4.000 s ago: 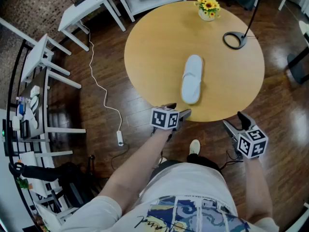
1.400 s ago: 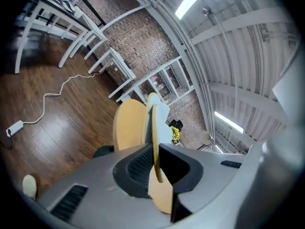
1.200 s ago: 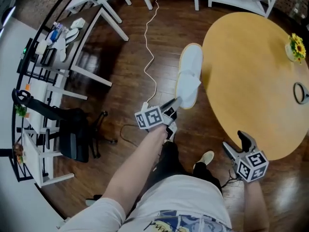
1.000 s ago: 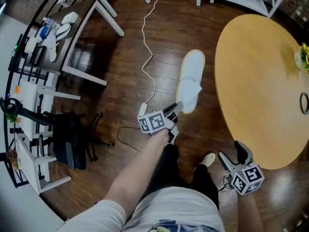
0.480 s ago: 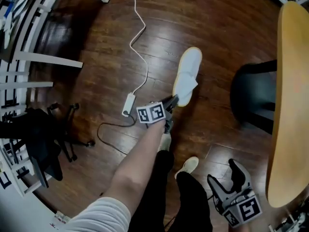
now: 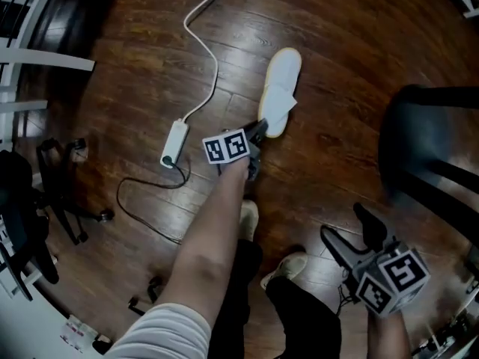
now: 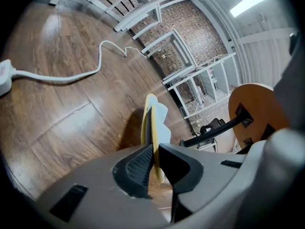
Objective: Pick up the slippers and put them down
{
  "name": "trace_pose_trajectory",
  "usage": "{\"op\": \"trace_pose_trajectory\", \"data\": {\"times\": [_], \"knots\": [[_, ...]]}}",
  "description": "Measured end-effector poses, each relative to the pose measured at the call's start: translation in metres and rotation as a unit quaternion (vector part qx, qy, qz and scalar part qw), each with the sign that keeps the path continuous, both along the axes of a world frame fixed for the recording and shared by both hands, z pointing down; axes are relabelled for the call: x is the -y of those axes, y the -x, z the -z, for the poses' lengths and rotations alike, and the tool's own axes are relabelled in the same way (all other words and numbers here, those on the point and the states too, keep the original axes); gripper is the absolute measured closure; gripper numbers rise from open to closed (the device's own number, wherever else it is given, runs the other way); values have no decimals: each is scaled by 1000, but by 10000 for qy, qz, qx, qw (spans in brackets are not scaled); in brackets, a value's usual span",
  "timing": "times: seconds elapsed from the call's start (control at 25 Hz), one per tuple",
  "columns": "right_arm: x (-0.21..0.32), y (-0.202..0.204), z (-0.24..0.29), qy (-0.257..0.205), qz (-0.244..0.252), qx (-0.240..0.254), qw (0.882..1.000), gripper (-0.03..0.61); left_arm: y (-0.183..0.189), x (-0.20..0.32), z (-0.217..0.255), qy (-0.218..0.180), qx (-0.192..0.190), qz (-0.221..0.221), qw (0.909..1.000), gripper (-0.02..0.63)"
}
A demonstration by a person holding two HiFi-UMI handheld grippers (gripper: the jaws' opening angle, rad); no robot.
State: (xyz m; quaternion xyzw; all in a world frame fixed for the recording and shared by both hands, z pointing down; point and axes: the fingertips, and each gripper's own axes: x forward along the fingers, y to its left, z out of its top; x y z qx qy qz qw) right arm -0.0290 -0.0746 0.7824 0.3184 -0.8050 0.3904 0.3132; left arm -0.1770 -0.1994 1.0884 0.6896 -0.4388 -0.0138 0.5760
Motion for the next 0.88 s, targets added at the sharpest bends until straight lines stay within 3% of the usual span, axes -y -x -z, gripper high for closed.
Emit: {"op": "trace_pose_trajectory", "data": {"times": [0.16, 0.4, 0.48, 0.6, 0.72, 0.88], "knots": [[62, 19, -86, 89, 19, -407, 9991, 227, 16, -17, -25, 125, -33, 165, 9998, 584], [57, 52, -126, 261, 319, -362, 9985, 227, 36, -35, -72, 514, 159, 289, 9981, 580], [47, 53, -128, 294, 307, -304, 9986, 227, 41, -42, -85, 804, 473, 163, 9955, 512], [36, 46, -123, 264, 302, -323, 9987, 216, 47, -53, -86, 1132, 993, -164, 9885, 266], [27, 40, -106, 264, 230, -301, 9989, 216, 61, -67, -68, 1199, 1591, -559, 9784, 252], [13, 36, -67, 303, 130, -186, 9993, 215, 72, -78, -9, 1010, 1875, -691, 9746, 252]]}}
